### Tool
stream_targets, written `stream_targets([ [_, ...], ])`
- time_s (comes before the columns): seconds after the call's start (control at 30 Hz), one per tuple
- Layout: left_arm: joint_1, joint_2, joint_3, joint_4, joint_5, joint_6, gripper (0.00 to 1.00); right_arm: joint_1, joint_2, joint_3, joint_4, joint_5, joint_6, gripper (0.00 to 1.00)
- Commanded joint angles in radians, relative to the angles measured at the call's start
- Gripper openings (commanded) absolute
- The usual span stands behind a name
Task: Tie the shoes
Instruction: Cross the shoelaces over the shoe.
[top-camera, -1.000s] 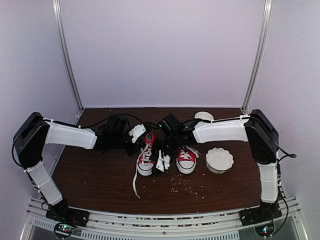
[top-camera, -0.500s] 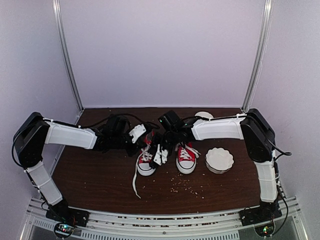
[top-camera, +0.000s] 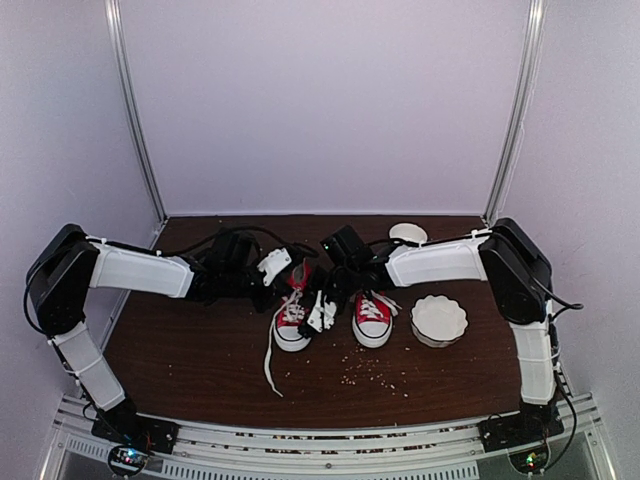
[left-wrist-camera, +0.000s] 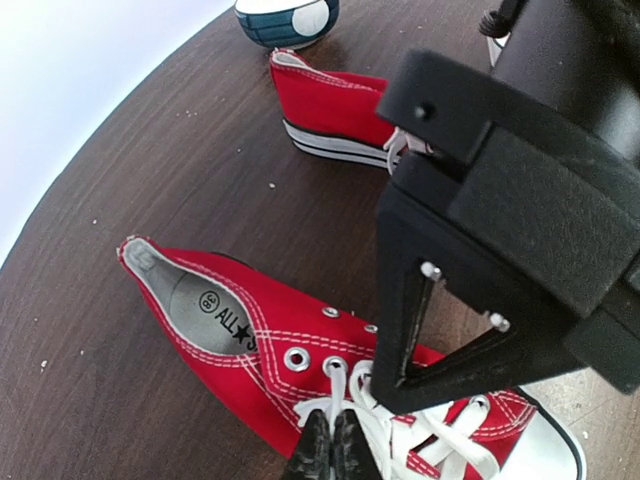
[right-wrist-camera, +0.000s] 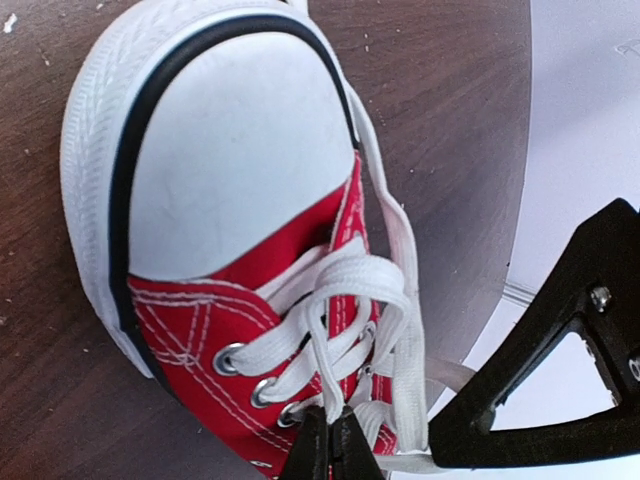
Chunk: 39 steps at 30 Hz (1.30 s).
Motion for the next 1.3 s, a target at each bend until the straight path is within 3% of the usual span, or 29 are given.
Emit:
stream_targets([
  [0.0, 0.012, 0.007, 0.02, 0.023, 0.012, -0.013, 0.0, 0.001, 0.008, 0.036, 0.045, 0.032, 0.052, 0.0],
  [0.43, 0.026, 0.022, 0.027, 0.024, 0.035, -0.031, 0.0, -0.003, 0.018, 0.012, 0.134, 0.074, 0.113, 0.0],
  [0.6, 0.026, 0.061, 0.064, -0.038, -0.043, -0.027, 0.0, -0.004, -0.017, -0.025, 0.141, 0.038, 0.152, 0.36],
  [0.67, 0.035, 0.068, 0.072, -0.049, -0.037, -0.032, 0.0, -0.006, -0.036, -0.041, 0.133, 0.017, 0.152, 0.39],
  [1.1, 0.036, 0.046, 0.049, -0.043, 0.051, -0.012, 0.0, -0.015, -0.162, -0.149, 0.069, -0.031, 0.127, 0.43],
  [1.17, 0.036, 0.045, 0.046, -0.049, 0.058, -0.006, 0.0, -0.031, -0.184, -0.148, 0.052, -0.091, 0.176, 0.43],
  [1.27, 0.036, 0.038, 0.035, -0.038, 0.048, 0.001, 0.0, -0.065, -0.219, -0.138, 0.09, -0.213, 0.424, 0.43],
])
